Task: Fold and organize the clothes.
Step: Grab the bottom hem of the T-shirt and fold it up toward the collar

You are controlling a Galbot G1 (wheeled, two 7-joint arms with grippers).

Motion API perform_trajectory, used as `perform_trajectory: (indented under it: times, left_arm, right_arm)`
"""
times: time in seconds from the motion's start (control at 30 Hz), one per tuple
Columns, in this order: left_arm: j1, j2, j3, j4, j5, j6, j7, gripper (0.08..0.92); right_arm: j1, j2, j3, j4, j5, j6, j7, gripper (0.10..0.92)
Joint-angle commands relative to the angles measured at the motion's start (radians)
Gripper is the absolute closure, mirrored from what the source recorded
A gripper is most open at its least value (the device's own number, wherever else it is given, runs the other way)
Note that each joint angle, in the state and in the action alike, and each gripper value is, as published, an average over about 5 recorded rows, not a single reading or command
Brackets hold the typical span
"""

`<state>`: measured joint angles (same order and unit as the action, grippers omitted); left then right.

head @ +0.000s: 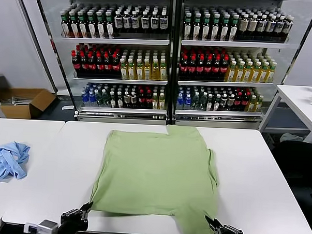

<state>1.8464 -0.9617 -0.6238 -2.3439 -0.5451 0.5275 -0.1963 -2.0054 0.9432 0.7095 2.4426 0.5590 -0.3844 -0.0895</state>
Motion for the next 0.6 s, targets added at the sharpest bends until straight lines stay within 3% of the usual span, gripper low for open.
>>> perform_trajectory:
  times: [0.03, 0.23, 0.6]
  left_arm:
    - [-0.033, 0.035, -0.15, -0.076, -0.164, 0.006, -0.021, 0.92]
    - [-0.306, 0.032, -0.038, 0.152, -0.21, -0.045, 0.048, 0.92]
    - [-0.501, -0.019, 0.112, 0.367, -0.171, -0.097, 0.113, 0.92]
  right_arm:
    - [0.077, -0.019, 0.025, 0.033, 0.052, -0.049, 0.004, 0.913]
    - [0.333, -0.026, -0.05, -0.088, 0.123, -0.102, 0.101, 0.913]
    - [0.575, -0.008, -0.128, -0.28, 0.118, -0.118, 0.109, 0.913]
